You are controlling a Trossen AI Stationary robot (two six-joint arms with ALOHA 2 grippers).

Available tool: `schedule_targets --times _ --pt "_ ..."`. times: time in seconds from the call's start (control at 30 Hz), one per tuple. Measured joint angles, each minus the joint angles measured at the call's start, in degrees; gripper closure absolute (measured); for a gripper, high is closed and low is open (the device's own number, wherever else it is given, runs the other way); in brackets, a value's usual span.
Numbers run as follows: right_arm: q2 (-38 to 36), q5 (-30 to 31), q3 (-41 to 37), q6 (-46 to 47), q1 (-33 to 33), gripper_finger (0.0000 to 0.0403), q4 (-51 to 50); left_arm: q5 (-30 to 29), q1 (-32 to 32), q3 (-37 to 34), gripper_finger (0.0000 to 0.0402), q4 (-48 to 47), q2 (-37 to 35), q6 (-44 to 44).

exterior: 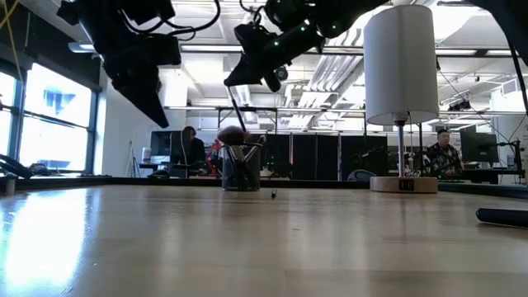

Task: Put items in baskets/containers
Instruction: Put the eyeshadow brush into the pen holder

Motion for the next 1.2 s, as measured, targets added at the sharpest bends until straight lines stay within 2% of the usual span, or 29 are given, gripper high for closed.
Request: schedule_targets --times 0.13,0.27,0.37,0.53,0.7,0.9,1.03,1.2 --pt "0.2 -1.2 -1.8 -8.54 -1.56 0.0403 5.73 0.3 1.29 0.0 0.0401 1.01 0.9 -3.43" --pt "0.5 -5.81 -12.05 -8.6 -3.88 0.0403 26.82 0.17 1.13 0.0 0.0401 1.29 0.81 -6.54" --pt "0.5 -5.85 -20.31 -8.31 -5.19 0.0402 39.59 0.17 1.09 0.0 0.0401 2.14 0.97 -8.56" --pt "0.5 -3.82 -29.02 -9.07 -5.92 0.04 49.28 -0.29 1.09 0.0 0.0401 2.37 1.27 -10.6" --pt "0.5 -3.68 -31.32 -8.49 -5.66 0.0373 48.77 -0.69 1.09 0.0 0.0401 4.27 1.27 -10.62" --pt "-0.06 -4.88 -30.22 -6.75 -5.66 0.0312 45.5 -0.75 1.09 -0.02 0.0401 5.95 1.27 -10.14" --pt "-3.33 -4.38 -29.94 -8.46 -5.66 0.0277 40.74 -0.75 1.09 -0.02 0.0401 6.07 1.25 -10.16" --pt "-9.15 -0.24 -29.9 -11.51 -5.42 0.0254 33.01 -0.77 1.09 -0.04 0.0401 5.67 1.25 -10.17"
